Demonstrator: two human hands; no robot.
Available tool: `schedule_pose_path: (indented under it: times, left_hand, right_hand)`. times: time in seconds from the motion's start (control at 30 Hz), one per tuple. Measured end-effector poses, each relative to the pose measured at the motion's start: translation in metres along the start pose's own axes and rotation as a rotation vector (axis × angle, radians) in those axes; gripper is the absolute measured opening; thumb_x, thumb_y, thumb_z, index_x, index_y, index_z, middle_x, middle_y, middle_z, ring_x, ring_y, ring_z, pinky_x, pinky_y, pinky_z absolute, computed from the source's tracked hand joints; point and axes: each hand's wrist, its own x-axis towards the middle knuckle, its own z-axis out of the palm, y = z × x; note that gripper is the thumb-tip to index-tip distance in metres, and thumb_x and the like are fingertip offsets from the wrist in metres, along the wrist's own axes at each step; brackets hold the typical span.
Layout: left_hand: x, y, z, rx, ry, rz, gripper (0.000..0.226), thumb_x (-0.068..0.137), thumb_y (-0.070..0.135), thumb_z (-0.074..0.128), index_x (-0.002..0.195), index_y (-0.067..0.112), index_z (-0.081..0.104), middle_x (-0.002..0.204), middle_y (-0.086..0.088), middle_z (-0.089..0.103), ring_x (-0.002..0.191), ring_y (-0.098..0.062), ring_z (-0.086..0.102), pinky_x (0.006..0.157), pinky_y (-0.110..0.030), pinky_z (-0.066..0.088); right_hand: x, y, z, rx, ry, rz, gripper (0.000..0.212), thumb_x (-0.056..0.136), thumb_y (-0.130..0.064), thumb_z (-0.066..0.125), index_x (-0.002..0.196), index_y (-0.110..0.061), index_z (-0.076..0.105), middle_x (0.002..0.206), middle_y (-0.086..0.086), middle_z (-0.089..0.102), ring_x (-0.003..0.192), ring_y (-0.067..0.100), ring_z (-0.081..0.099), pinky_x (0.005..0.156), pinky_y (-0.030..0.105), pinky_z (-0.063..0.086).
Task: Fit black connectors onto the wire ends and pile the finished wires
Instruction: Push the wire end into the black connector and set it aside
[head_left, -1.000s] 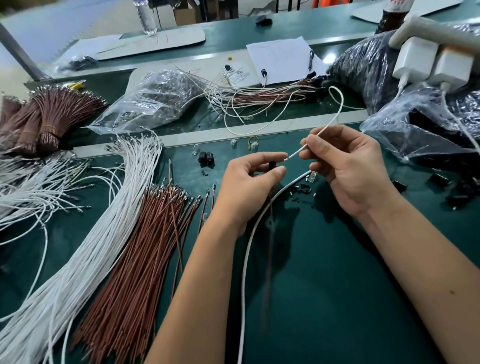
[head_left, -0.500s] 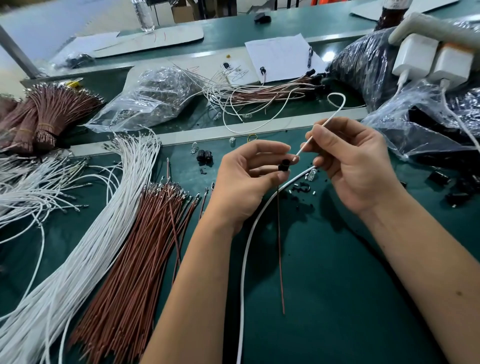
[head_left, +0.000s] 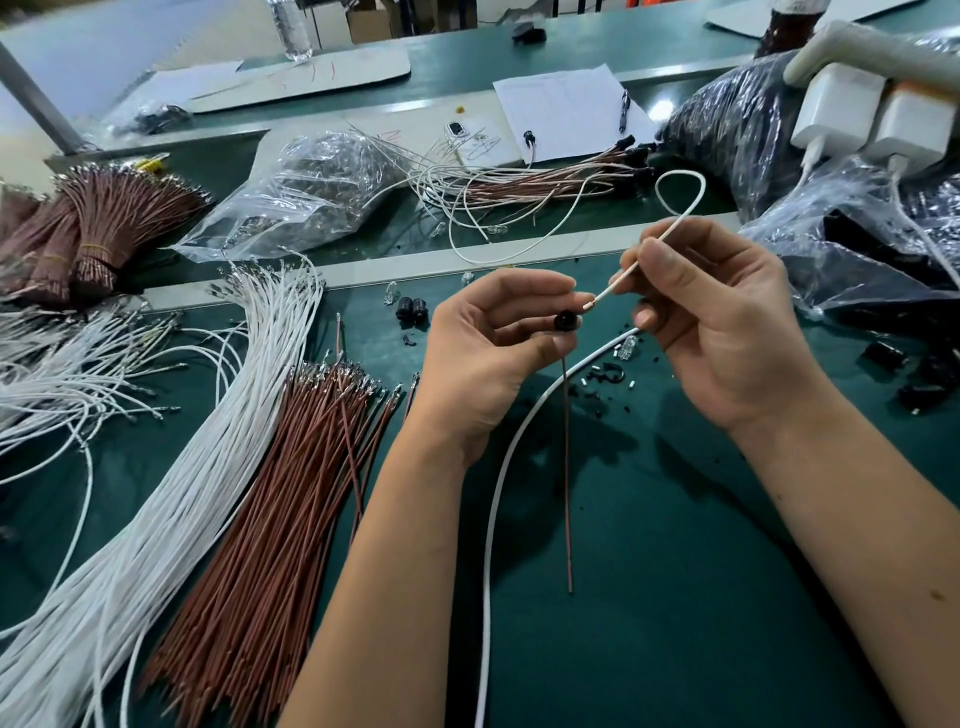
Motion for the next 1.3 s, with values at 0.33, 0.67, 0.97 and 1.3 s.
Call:
schedule_pose_path:
  times: [0.33, 0.67, 0.97, 1.3]
  left_hand:
    - [0.000, 0.001, 0.000, 0.041, 0.007, -0.003, 0.041, 0.074, -0.022, 0.072, 0.096, 0.013, 0.071, 0.092, -0.004, 0.079, 0.087, -0.018, 0.073, 0.084, -0.025, 0.055]
    - [0.000, 0.000, -0.001, 0.078, 0.018, -0.007, 0.039, 0.074, -0.022, 0.073, 0.097, 0.010, 0.070, 0.092, -0.005, 0.079, 0.085, -0.015, 0.073, 0.081, -0.023, 0.055]
    - [0.000, -0.001, 0.000, 0.108, 0.031, -0.014, 0.037, 0.074, -0.021, 0.074, 0.099, 0.007, 0.070, 0.095, -0.008, 0.079, 0.090, -0.017, 0.075, 0.084, -0.026, 0.056]
    - [0.000, -0.002, 0.000, 0.124, 0.051, -0.037, 0.037, 0.074, -0.020, 0.075, 0.100, 0.006, 0.072, 0.093, -0.007, 0.079, 0.092, -0.015, 0.075, 0.083, -0.023, 0.056]
  right_hand:
    - [-0.003, -0.002, 0.007, -0.142, -0.024, -0.062, 0.011, 0.085, -0.011, 0.073, 0.095, -0.007, 0.068, 0.081, 0.005, 0.074, 0.074, 0.018, 0.072, 0.055, 0.023, 0.051]
    - [-0.005, -0.001, 0.014, -0.384, -0.011, -0.193, 0.011, 0.087, 0.000, 0.076, 0.094, -0.001, 0.068, 0.079, 0.009, 0.072, 0.070, 0.021, 0.072, 0.054, 0.027, 0.055]
    - [-0.003, 0.003, 0.011, -0.518, 0.013, -0.250, 0.013, 0.087, 0.001, 0.078, 0.095, 0.003, 0.069, 0.081, 0.018, 0.071, 0.069, 0.025, 0.073, 0.055, 0.029, 0.057]
    - [-0.002, 0.007, 0.007, -0.446, -0.034, -0.111, 0.015, 0.084, 0.001, 0.080, 0.093, -0.005, 0.069, 0.077, 0.005, 0.073, 0.070, 0.021, 0.070, 0.052, 0.024, 0.052]
